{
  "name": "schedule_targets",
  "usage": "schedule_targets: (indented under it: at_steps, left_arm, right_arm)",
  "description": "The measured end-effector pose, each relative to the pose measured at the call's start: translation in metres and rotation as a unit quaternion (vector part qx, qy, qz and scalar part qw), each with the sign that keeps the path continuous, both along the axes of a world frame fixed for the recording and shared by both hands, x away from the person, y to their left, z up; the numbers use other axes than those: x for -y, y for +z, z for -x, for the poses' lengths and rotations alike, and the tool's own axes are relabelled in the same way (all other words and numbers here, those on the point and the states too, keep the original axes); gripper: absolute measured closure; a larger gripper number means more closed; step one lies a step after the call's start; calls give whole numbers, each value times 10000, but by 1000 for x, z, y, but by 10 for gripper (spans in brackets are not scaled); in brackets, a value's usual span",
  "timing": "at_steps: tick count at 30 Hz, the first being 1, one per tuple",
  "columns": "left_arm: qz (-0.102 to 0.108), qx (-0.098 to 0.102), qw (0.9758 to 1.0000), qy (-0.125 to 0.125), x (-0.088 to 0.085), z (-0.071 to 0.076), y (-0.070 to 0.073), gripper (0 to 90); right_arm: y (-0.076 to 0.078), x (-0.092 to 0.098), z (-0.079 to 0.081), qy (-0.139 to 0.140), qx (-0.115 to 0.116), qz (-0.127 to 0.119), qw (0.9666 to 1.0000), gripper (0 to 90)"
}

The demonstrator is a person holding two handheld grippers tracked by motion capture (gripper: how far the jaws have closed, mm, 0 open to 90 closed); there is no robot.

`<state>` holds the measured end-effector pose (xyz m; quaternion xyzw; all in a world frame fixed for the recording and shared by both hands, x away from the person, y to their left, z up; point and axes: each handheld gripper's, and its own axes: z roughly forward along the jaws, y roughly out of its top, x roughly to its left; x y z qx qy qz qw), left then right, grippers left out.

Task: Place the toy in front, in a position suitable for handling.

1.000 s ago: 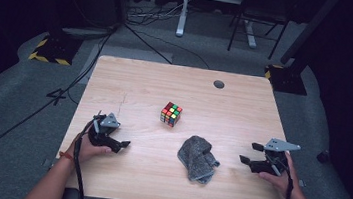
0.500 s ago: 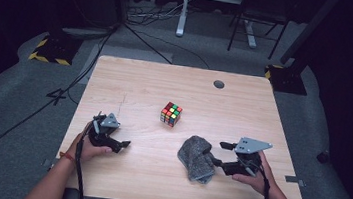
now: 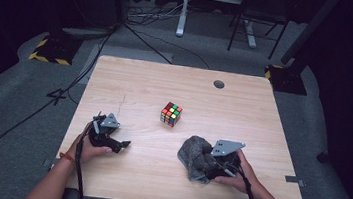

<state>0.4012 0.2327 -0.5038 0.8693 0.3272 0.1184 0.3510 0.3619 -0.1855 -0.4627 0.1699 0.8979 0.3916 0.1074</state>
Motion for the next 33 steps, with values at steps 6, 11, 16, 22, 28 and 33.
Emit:
schedule_targets:
  at_steps: [6,11,16,22,28,33]
  left_arm:
    - [1,5,10000,4,0,0,0,140]
    - [-2,0,10000,12,0,0,0,140]
    - [-5,6,10000,17,0,0,0,140]
    - [-8,0,10000,62,1,1,0,139]
    - [-10,-15,9999,115,3,1,0,132]
    - [-27,-6,9999,101,11,1,0,122]
  right_arm:
    - [-14,-7,-5,-133,-43,278,9995,345]
    - [-28,-8,-9,-150,-183,360,9991,386]
    - [-28,-5,-11,-89,-284,328,9990,461]
    - [-28,5,-18,-31,-474,241,9986,575]
    - [-28,23,-22,-41,-506,209,9985,631]
    - [-27,43,-27,-116,-451,296,9985,649]
